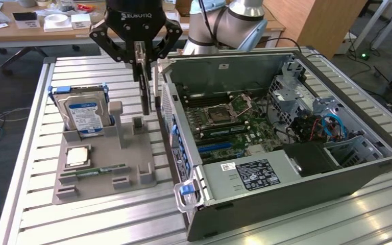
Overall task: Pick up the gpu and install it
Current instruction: 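Pick up the gpu and move the gpu toward the slot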
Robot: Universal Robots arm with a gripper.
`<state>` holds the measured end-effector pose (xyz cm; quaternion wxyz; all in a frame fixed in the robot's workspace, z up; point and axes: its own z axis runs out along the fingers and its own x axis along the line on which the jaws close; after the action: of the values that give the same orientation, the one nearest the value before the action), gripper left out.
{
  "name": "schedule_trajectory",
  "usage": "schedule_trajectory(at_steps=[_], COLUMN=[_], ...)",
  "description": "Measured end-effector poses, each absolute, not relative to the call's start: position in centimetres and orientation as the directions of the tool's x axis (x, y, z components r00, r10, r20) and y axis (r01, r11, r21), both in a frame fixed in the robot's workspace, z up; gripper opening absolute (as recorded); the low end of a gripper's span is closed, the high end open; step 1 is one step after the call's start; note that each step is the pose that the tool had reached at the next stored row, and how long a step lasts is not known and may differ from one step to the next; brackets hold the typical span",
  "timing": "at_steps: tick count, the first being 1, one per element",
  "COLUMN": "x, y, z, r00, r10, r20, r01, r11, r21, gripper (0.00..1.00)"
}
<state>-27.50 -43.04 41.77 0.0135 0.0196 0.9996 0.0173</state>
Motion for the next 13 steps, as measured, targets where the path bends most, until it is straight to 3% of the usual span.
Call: schedule_trajectory(at_steps=[13], x=[-24.2], y=[-43.0], z=[41.9], r00=[-0.999], r10=[0.040], r20=[-0.026], r01=[0.039], r11=[0.999], r21=[0.036], gripper=[0.26])
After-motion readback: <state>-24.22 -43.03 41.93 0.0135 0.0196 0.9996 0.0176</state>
